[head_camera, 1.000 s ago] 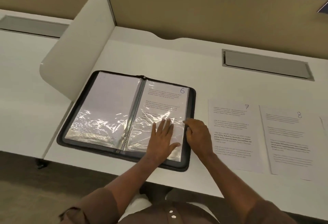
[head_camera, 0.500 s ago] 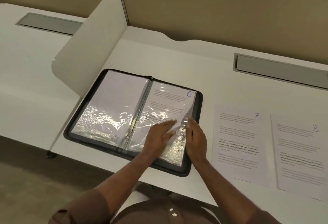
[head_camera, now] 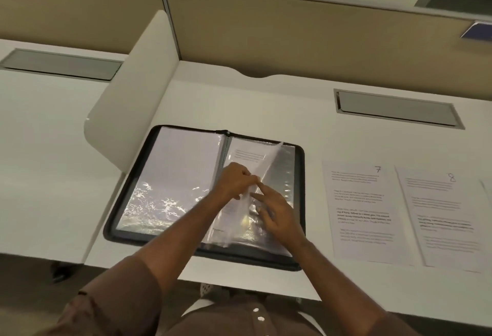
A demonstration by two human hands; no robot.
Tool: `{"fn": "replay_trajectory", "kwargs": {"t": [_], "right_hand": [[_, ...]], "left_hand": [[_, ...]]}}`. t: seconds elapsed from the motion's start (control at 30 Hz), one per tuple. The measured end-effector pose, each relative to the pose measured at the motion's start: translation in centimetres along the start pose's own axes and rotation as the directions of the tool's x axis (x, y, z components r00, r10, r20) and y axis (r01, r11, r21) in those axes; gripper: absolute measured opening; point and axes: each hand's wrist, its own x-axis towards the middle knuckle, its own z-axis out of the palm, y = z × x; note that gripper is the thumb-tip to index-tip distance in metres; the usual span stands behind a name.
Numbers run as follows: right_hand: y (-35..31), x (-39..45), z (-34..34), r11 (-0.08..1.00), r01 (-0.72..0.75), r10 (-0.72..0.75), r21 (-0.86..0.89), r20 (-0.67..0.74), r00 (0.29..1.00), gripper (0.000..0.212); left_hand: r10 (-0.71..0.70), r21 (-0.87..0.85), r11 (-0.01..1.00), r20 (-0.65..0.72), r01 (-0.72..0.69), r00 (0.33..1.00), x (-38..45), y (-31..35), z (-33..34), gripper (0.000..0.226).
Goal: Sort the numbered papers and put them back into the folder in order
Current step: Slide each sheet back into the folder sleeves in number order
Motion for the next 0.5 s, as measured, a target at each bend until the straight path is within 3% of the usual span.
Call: {"fn": "replay_trajectory", "kwargs": {"t": [0.1, 0.17, 0.27, 0.5], "right_hand": [[-0.6, 0.5, 0.6, 0.996, 0.034, -0.032, -0.087, 0.022, 0.999, 0.038], [-0.8, 1.1, 1.2, 0.982, -0.003, 0.001, -0.187, -0.009, 1.0, 0.038], [-0.5, 2.1, 2.1, 0.952, -0.087, 0.076, -0.294, -0.051, 0.996, 0.04], [0.1, 3.0, 4.2, 0.891, -0.124, 0.144, -0.437, 0.013, 0.989, 0.047]], "left_hand": [[0.026, 0.135, 0.991, -0.027, -0.023, 0.999, 0.7, -1.7, -3.2, 0.032], [0.011, 0.119, 0.993, -0.074, -0.002, 0.997, 0.6, -2.9, -5.7, 0.032], [0.002, 0.07, 0.997, -0.173, 0.011, 0.985, -0.1, -5.1, -10.2, 0.05], [-0.039, 0.154, 0.982, -0.397, 0.108, 0.917, -2.0, -12.2, -18.6, 0.057]]}}
